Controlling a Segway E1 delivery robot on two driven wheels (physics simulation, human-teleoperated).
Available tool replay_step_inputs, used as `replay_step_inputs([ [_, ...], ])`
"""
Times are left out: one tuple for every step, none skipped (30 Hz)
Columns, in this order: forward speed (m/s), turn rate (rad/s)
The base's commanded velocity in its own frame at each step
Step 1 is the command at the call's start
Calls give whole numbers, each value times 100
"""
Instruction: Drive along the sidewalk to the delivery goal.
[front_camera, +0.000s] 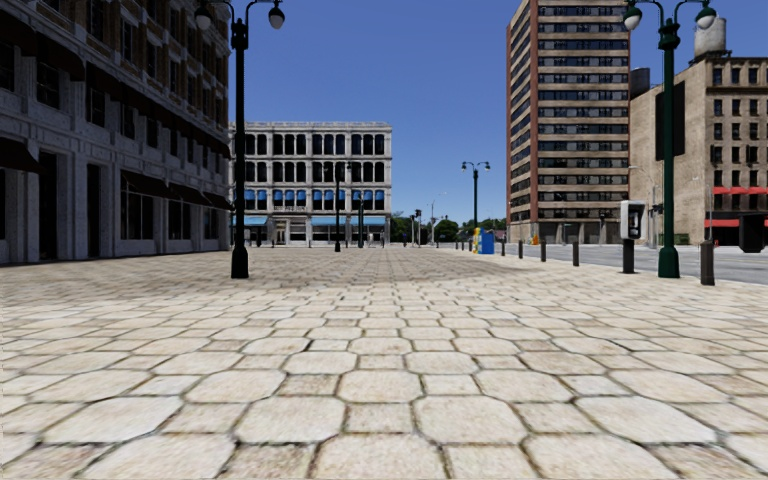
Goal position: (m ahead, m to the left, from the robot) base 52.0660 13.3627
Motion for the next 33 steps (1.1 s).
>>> replay_step_inputs([
  [200,0],
  [200,0],
  [200,0],
  [200,0],
  [200,0],
  [200,0],
  [200,0],
  [200,0],
  [200,0],
  [200,0],
  [200,0],
  [200,0],
  [200,0],
  [200,0],
  [200,0],
  [200,0],
  [200,0],
  [200,0],
  [200,0],
  [200,0],
  [200,0],
  [200,0],
  [200,0],
  [200,0],
  [200,0],
  [200,0],
  [200,0],
  [200,0],
  [200,0],
  [200,0],
  [200,0],
  [200,0],
  [200,0],
])
